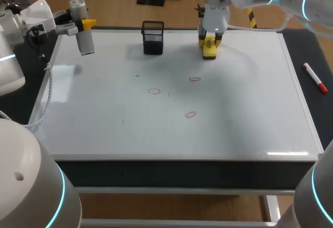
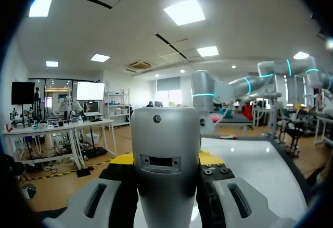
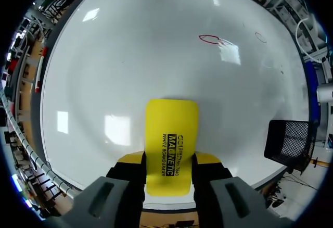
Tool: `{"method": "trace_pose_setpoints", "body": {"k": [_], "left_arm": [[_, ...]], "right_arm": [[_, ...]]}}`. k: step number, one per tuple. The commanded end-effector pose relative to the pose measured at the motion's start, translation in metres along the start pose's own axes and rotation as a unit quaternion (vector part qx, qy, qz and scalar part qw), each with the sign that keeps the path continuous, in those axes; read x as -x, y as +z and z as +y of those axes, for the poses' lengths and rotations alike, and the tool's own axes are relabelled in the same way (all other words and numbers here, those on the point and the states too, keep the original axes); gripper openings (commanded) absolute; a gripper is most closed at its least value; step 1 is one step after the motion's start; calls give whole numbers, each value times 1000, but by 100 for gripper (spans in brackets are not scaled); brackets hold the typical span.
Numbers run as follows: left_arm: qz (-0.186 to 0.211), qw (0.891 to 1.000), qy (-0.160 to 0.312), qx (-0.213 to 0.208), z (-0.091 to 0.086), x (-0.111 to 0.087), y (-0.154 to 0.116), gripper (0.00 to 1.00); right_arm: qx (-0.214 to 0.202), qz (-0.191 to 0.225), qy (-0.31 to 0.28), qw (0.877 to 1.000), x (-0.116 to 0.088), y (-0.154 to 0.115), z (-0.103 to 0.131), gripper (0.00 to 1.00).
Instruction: Pick up the inspection probe, press it on each red-marked spot on the whiteboard one by one, put down the probe, pick up the eraser, and wipe off all the red marks.
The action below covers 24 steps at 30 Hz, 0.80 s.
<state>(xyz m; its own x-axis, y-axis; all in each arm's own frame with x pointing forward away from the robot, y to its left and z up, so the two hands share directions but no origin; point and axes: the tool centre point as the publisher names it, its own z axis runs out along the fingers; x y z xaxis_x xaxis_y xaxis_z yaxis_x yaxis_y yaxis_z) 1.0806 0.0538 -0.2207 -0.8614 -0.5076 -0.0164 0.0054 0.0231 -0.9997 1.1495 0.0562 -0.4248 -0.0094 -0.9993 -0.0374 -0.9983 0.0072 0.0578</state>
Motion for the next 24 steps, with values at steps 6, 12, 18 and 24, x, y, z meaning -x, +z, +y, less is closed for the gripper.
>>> {"method": "trace_pose_setpoints", "body": {"k": [6,12,18,24], "left_arm": [[-1,1000,1,-3,1,0,1,0],[-1,1000,1,-3,1,0,1,0],[-1,1000,1,-3,1,0,1,0],[-1,1000,1,-3,1,0,1,0]], "right_arm": [[-7,17,36,999,-8,-31,8,0],[-13,9,96,995,-31,-47,9,0],[-27,-6,169,985,-64,-62,15,0],[-31,-11,227,973,-102,-65,28,0]]}}
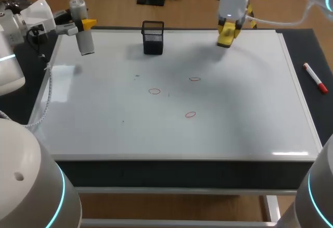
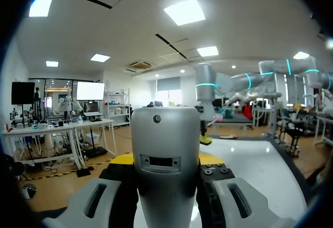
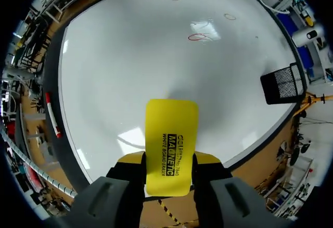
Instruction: Pick up the inspection probe, press it on each red-marked spot on the whiteboard one by one, put down the probe, pick up the eraser, and wipe off all the red marks.
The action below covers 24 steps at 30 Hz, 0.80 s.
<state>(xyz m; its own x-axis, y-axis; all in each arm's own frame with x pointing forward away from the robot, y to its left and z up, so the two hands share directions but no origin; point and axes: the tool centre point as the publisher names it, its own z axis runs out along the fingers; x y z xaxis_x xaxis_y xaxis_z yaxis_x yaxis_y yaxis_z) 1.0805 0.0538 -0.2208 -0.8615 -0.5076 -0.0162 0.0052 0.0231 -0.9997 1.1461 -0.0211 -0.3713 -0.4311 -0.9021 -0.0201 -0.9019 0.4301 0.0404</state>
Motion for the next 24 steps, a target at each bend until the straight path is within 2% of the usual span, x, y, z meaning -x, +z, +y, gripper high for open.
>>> {"method": "trace_pose_setpoints", "body": {"k": [1,18,24], "left_arm": [[-1,1000,1,-3,1,0,1,0],[-1,1000,1,-3,1,0,1,0],[-1,1000,1,-3,1,0,1,0]], "right_arm": [[-15,-11,20,1000,-40,-8,7,0],[-14,-11,109,994,-137,-6,8,0],[-11,-10,138,990,-155,-5,6,0]]}}
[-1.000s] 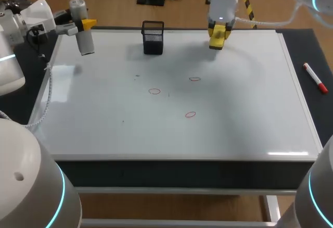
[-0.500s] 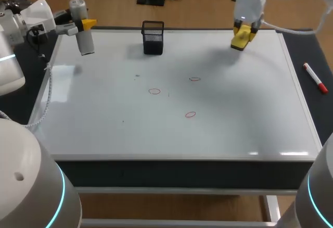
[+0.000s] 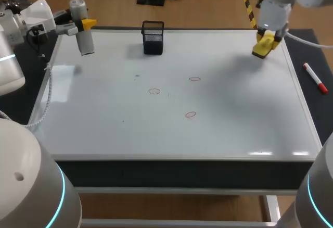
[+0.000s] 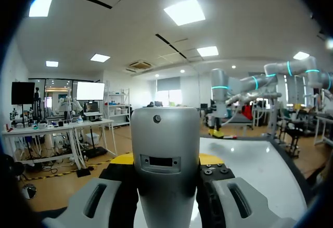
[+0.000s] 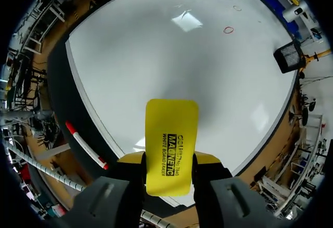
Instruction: Pick up the inspection probe, press it on each red-marked spot on the whiteboard one by one, put down the probe, pick up the eraser, and wipe off all the red marks.
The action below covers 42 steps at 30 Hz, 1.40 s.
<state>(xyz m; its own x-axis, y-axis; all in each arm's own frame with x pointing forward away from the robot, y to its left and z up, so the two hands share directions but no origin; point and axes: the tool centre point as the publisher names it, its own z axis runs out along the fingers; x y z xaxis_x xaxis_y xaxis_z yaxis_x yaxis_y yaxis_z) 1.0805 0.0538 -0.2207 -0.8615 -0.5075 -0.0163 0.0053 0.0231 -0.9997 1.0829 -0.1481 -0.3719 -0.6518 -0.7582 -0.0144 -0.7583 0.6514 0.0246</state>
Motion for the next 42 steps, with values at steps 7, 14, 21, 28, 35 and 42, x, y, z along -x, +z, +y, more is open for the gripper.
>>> {"method": "trace_pose_setpoints", "body": {"k": [7,14,21,28,35,42], "left_arm": [[-1,1000,1,-3,1,0,1,0],[-1,1000,1,-3,1,0,1,0],[31,999,20,16,-7,-14,25,0],[72,997,32,-5,0,-53,58,0],[139,989,38,-16,7,-106,100,0],[177,982,50,-52,2,-158,123,0]], "right_arm": [[0,-8,6,1000,-14,-3,0,0],[0,-8,6,1000,-14,-3,0,0],[0,-8,6,1000,-14,-3,0,0],[0,-8,6,1000,-14,-3,0,0],[0,-8,6,1000,-14,-3,0,0],[0,-8,6,1000,-14,-3,0,0]]}}
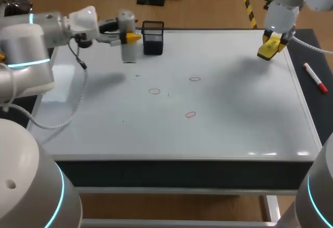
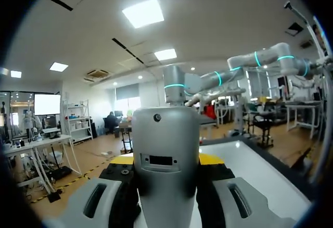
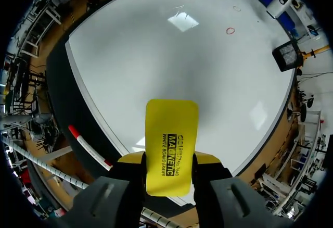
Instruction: Pick up the inspection probe, press it on each red-marked spot on the whiteboard one by one, put down the probe, pick up the eraser, and wipe off all the red marks.
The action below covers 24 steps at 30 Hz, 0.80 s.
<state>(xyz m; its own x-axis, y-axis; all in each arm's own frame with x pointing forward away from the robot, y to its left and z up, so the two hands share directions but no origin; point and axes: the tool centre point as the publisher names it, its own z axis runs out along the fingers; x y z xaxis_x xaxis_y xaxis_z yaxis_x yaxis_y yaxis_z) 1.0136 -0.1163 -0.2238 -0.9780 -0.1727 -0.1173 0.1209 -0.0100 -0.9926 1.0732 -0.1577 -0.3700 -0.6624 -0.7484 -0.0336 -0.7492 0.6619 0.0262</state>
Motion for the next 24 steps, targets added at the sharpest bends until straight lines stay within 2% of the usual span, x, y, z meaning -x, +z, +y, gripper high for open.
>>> {"method": "trace_pose_setpoints", "body": {"k": [1,7,9,13,18,24], "left_arm": [[3,1000,5,-20,2,-15,18,0],[27,999,10,-33,-2,-42,37,0],[35,999,13,-22,-3,-50,40,0],[51,998,11,-28,-2,-72,46,0],[69,997,-8,-34,9,-94,48,0],[76,996,-19,-34,21,-102,46,0]], "right_arm": [[0,1,-1,1000,0,-1,-1,0],[0,1,-1,1000,0,-1,-1,0],[0,1,-1,1000,0,-1,-1,0],[0,1,-1,1000,0,-1,-1,0],[0,1,-1,1000,0,-1,-1,0],[0,1,-1,1000,0,-1,-1,0]]}}
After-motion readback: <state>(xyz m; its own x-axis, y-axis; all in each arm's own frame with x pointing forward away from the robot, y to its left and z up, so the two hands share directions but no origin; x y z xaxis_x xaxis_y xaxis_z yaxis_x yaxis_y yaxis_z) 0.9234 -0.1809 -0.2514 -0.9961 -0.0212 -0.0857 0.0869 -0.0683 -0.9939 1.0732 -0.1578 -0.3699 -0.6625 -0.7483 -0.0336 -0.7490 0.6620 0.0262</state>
